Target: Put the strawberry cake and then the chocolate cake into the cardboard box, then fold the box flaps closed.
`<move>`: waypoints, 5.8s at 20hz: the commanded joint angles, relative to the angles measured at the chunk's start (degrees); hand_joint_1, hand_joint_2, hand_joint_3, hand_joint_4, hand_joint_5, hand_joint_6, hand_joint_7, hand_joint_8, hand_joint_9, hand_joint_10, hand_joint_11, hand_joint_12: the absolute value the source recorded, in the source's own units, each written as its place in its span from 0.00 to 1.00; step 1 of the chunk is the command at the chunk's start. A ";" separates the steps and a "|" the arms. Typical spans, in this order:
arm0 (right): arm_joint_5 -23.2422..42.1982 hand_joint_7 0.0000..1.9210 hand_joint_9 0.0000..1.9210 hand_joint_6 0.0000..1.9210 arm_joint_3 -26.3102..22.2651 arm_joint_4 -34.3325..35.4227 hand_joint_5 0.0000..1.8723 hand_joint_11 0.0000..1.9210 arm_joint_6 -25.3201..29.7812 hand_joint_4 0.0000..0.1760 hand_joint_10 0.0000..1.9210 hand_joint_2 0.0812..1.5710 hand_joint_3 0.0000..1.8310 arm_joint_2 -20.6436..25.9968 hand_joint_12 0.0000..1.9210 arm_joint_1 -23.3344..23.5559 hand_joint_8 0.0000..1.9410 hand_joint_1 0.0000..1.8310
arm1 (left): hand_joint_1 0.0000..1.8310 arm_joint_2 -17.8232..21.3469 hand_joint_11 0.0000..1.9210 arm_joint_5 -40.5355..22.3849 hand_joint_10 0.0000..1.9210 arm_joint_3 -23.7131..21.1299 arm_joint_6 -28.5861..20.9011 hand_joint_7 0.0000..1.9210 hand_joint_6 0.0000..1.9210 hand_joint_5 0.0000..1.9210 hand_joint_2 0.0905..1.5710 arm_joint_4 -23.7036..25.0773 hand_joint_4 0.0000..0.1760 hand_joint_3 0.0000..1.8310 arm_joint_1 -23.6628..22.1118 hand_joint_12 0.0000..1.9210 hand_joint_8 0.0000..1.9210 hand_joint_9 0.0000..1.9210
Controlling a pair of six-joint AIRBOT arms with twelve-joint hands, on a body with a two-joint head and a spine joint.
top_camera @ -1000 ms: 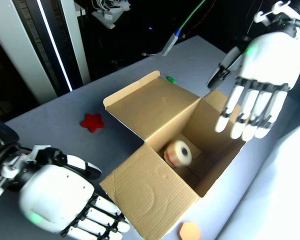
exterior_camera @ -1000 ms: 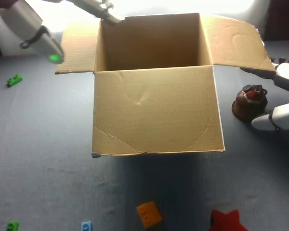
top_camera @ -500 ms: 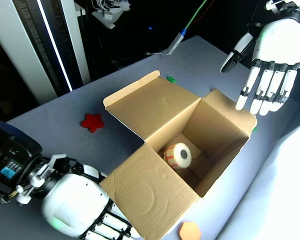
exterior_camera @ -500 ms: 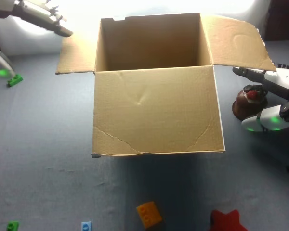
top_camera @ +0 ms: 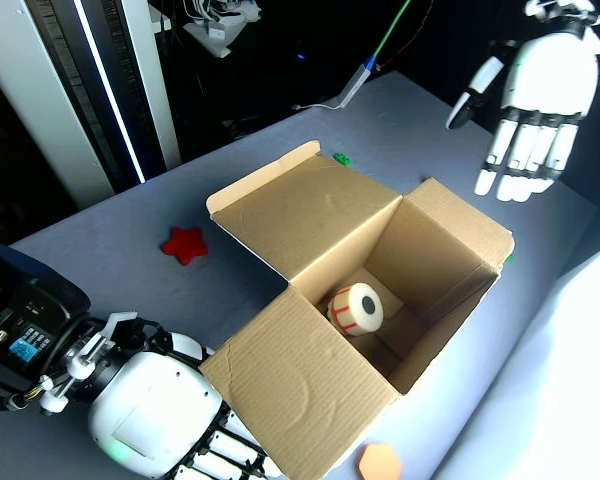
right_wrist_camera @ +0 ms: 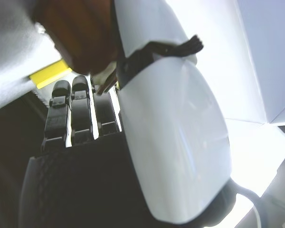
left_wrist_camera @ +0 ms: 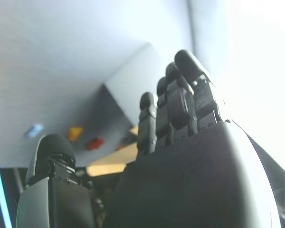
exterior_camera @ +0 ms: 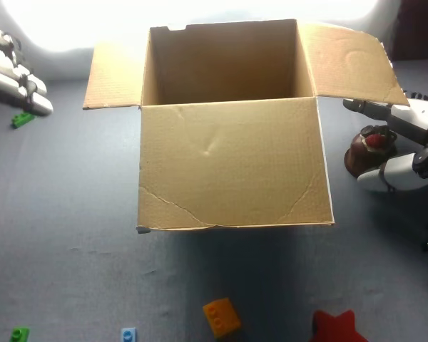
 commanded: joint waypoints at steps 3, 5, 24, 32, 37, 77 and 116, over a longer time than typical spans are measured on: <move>5.71 0.07 0.05 0.02 0.60 -0.66 0.06 0.02 0.50 0.00 0.02 0.64 0.00 0.76 0.01 0.45 0.01 0.65 | 0.18 2.37 0.00 3.18 0.00 -1.89 -0.12 0.09 0.00 0.08 0.64 -6.03 0.40 0.00 1.98 0.55 0.00 0.14; 5.76 0.17 0.14 0.03 0.70 -0.66 0.16 0.00 0.50 0.00 0.03 0.62 0.00 0.76 0.25 0.46 0.01 0.67 | 0.19 2.99 0.00 3.40 0.01 -2.00 -0.10 0.10 0.00 0.09 0.64 -8.20 0.41 0.00 4.15 0.56 0.00 0.15; 4.60 0.47 0.37 0.62 -7.76 1.39 0.44 0.14 1.34 0.00 0.77 0.74 0.00 14.82 0.96 2.24 0.61 0.73 | 0.16 4.67 0.00 5.19 0.00 -2.21 7.72 0.10 0.00 0.08 0.65 -27.22 0.45 0.00 16.96 0.55 0.00 0.15; 5.63 0.44 0.35 0.66 -9.79 -2.82 0.41 0.10 1.67 0.00 0.81 0.76 0.00 20.58 0.99 11.85 0.65 0.73 | 0.18 3.44 0.00 7.04 0.00 -3.12 9.03 0.09 0.00 0.07 0.65 -31.46 0.42 0.00 19.59 0.57 0.00 0.15; 11.53 0.44 0.35 0.65 -13.36 -18.01 0.42 0.11 6.49 0.00 0.82 0.76 0.00 20.62 1.00 17.71 0.65 0.73 | 0.17 2.01 0.00 8.05 0.01 -4.20 11.18 0.10 0.00 0.08 0.65 -33.54 0.35 0.00 21.84 0.60 0.00 0.16; 27.36 0.06 0.04 0.04 1.71 -37.70 0.01 0.00 9.32 0.00 0.30 0.68 0.00 -6.84 0.73 13.37 0.02 0.35 | 0.15 -0.97 0.00 18.00 0.00 -4.59 17.40 0.13 0.01 0.10 0.67 -42.93 0.34 0.01 24.52 0.57 0.00 0.18; 22.43 0.01 0.00 0.00 -10.43 6.18 0.00 0.00 -5.34 0.00 0.00 0.72 0.02 18.46 0.00 0.08 0.00 0.05 | 0.00 0.44 0.00 16.66 0.00 -11.72 15.07 0.12 0.00 0.10 0.73 -31.54 0.41 0.00 4.68 0.45 0.00 0.13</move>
